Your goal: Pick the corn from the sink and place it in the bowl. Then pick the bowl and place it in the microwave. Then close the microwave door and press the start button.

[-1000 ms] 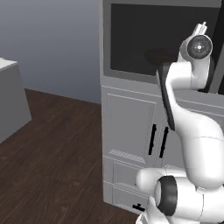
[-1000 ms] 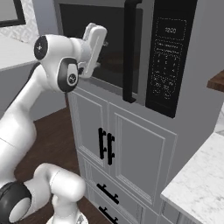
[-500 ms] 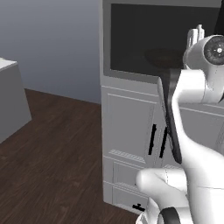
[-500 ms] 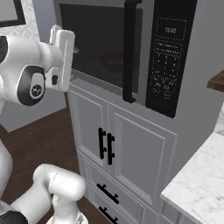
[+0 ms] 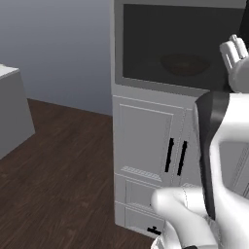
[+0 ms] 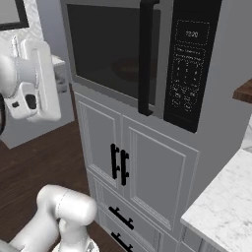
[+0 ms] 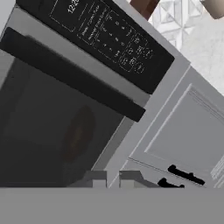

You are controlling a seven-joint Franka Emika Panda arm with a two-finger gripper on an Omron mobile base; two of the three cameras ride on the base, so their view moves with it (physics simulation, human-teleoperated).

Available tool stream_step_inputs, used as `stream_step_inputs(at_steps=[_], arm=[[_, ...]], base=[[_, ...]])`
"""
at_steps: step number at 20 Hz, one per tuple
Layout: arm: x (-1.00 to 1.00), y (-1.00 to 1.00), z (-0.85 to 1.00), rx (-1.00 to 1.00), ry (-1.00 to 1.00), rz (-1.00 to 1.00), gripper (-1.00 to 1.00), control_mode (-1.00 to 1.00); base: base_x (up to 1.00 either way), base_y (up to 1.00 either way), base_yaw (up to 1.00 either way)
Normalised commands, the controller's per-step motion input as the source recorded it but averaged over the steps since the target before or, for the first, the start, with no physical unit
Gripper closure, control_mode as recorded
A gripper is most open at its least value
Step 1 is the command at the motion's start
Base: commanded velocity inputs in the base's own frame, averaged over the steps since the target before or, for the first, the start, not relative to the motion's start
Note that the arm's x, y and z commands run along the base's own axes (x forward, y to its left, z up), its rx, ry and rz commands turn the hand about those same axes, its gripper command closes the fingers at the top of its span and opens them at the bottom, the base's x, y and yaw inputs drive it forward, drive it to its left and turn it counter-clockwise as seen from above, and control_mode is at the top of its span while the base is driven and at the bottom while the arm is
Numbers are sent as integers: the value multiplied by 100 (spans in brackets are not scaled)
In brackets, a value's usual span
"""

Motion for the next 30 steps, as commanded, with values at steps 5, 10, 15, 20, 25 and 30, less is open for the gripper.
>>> stream_step_inputs(at_steps=[5,10,15,20,25,30], arm=[[-96,-12,-8,-49,-5,0,100,-100],[-47,-16,-15,-35,3,0,100,-100],[-3,-31,-24,-22,6,-2,100,-100],[27,-45,-22,-25,23,-2,100,-100],[31,-40,-23,-23,20,0,100,-100],[25,-42,-13,-17,6,0,100,-100]], base=[[0,0,0],[0,0,0],[0,0,0],[0,0,0],[0,0,0],[0,0,0]])
